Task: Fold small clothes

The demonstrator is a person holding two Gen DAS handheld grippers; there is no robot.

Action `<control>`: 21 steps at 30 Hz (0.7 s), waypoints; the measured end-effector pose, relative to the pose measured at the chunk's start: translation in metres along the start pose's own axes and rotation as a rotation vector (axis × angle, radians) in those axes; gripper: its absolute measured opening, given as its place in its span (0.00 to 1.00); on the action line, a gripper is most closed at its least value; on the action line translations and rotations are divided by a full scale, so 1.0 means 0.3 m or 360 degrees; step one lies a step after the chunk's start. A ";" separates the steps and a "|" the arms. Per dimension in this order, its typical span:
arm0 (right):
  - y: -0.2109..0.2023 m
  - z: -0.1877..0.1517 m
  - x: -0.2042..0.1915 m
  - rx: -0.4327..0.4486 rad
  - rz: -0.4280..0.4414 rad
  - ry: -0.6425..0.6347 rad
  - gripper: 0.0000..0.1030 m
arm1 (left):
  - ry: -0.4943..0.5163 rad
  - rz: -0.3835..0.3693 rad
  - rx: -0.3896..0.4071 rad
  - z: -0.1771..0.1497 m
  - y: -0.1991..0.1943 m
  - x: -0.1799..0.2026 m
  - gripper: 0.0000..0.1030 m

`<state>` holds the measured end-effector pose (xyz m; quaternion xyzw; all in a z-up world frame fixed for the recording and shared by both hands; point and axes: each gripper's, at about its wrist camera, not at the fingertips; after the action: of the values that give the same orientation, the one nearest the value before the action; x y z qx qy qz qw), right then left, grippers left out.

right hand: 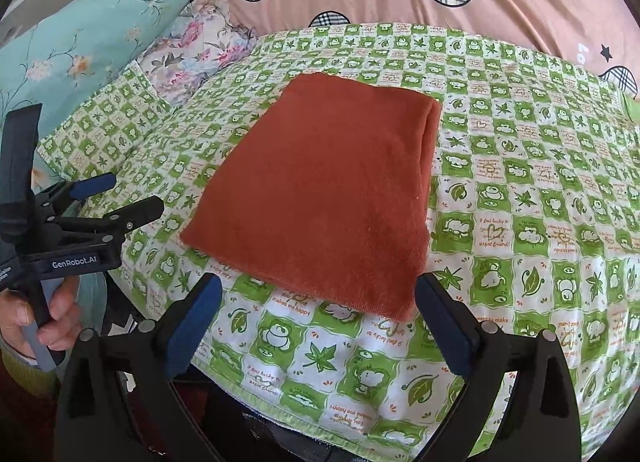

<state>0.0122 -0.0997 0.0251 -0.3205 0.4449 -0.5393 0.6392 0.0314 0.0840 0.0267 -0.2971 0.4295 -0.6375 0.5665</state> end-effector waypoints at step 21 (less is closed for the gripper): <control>0.032 0.002 -0.008 -0.0035 0.0005 0.0024 0.95 | 0.0010 0.0048 -0.0031 -0.007 0.038 -0.007 0.99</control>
<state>0.0167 -0.0953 0.0172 -0.3228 0.4561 -0.5358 0.6330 0.0352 0.0866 0.0159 -0.2942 0.4417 -0.6257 0.5717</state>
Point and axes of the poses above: each gripper's, at about its wrist camera, not at the fingertips, and y roughly the way its jaws point, x to its right, z to its top, and after that the axes turned 12 degrees about -x, right-handed
